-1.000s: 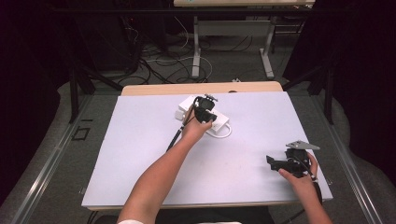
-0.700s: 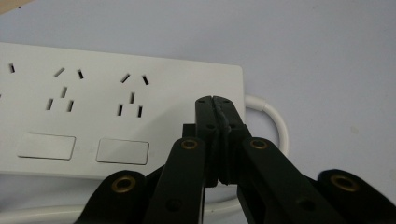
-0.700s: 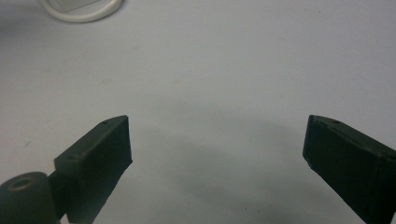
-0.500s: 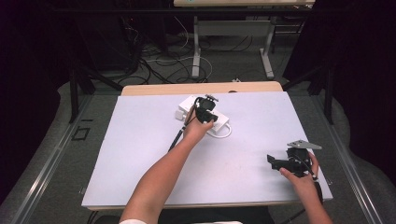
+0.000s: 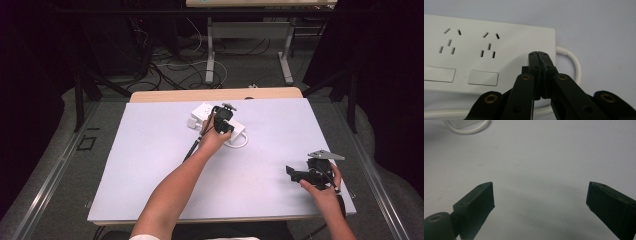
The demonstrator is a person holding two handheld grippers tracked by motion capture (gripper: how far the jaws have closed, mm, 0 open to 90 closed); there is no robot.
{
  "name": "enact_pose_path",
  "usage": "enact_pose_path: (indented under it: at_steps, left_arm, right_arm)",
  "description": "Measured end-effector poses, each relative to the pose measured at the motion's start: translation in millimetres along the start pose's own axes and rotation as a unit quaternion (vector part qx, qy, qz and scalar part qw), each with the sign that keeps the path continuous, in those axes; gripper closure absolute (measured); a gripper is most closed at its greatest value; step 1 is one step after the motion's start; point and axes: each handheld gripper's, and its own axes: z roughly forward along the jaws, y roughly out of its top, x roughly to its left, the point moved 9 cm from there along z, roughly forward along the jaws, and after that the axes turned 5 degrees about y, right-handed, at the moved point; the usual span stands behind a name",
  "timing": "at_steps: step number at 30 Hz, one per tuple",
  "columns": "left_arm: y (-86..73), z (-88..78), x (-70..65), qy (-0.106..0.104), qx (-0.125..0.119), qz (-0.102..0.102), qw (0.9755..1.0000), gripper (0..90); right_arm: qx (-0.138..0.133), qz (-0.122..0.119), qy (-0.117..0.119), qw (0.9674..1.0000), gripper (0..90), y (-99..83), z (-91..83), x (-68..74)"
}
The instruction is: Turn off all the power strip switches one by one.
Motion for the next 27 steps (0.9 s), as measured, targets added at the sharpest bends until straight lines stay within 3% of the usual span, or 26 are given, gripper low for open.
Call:
enact_pose_path:
  at_steps: [5, 10, 16, 19, 27]
  left_arm:
    - [-2.4, 2.2, 0.9, -0.002, 0.005, -0.011, 0.9999, 90.0]
    - [-2.7, 2.0, 0.8, 0.004, 0.000, 0.001, 1.0000, 90.0]
    - [-3.6, 1.1, -3.7, -0.011, -0.001, 0.008, 0.9999, 90.0]
    - [-4.6, 1.3, -7.9, -0.025, 0.007, -0.006, 0.9996, 90.0]
    - [-6.9, 2.9, -9.3, -0.013, 0.015, 0.009, 0.9998, 90.0]
  right_arm:
    - [-0.002, 0.000, -0.002, 1.0000, 7.1, 0.7, -0.6, 0.4]
    - [0.003, 0.004, -0.003, 1.0000, 7.1, -1.7, 1.1, -0.8]
    - [0.005, -0.004, 0.000, 1.0000, 7.1, -2.2, 2.0, -0.6]
    - [0.008, -0.003, 0.001, 1.0000, 7.1, -3.1, 2.6, -0.6]
    - [0.008, -0.002, 0.000, 1.0000, 7.1, -3.3, 3.0, 1.0]
